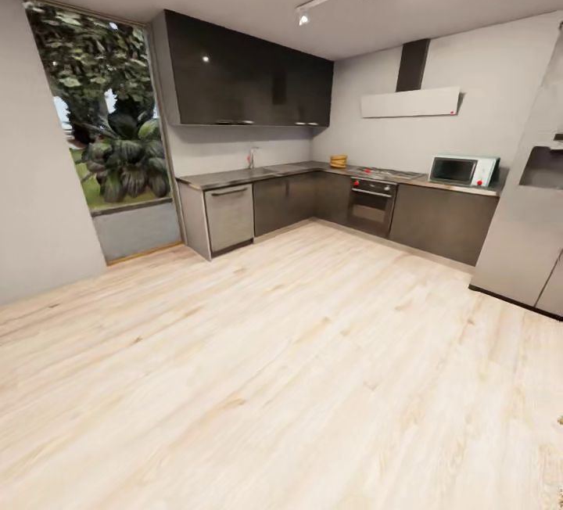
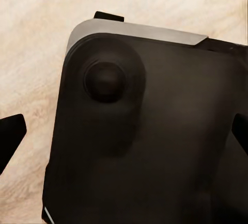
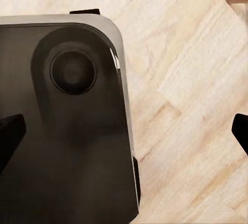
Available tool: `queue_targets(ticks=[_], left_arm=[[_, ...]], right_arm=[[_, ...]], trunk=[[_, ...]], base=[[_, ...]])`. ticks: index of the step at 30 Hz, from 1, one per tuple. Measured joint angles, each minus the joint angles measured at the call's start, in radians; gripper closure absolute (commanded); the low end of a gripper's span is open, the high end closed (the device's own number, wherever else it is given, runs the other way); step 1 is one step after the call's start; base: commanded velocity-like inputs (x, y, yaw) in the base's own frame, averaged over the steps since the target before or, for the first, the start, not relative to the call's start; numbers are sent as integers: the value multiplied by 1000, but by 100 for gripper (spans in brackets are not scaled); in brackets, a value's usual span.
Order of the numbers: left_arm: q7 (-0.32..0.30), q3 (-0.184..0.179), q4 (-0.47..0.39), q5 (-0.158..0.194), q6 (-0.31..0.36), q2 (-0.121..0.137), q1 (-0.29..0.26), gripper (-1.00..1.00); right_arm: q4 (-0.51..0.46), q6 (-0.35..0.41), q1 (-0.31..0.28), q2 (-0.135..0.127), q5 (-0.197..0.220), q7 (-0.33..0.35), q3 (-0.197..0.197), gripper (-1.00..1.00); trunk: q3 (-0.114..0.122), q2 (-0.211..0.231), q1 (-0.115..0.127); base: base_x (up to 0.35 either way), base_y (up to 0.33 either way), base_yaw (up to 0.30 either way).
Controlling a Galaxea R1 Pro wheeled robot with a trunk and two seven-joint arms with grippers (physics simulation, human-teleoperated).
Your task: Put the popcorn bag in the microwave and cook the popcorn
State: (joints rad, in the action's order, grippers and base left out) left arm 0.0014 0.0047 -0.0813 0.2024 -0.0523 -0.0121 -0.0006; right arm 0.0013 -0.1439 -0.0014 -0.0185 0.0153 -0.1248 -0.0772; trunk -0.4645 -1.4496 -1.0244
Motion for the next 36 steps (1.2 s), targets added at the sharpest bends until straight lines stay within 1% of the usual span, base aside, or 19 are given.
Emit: queue_targets(ticks=[16,24,36], left_arm=[[0,0,0,0,1,0,0,-100],[0,0,0,0,1,0,0,-100],[1,-6,0,0,1,-1,-1,-100]], right_arm=[[0,0,0,0,0,0,0,-100],[0,0,0,0,-11,0,3,-100],[0,0,0,-1,-13,2,6,-100]], trunk=[[0,0,0],[0,0,0],[0,0,0]], base=[[326,0,-283],[326,0,-29],[326,0,0]])
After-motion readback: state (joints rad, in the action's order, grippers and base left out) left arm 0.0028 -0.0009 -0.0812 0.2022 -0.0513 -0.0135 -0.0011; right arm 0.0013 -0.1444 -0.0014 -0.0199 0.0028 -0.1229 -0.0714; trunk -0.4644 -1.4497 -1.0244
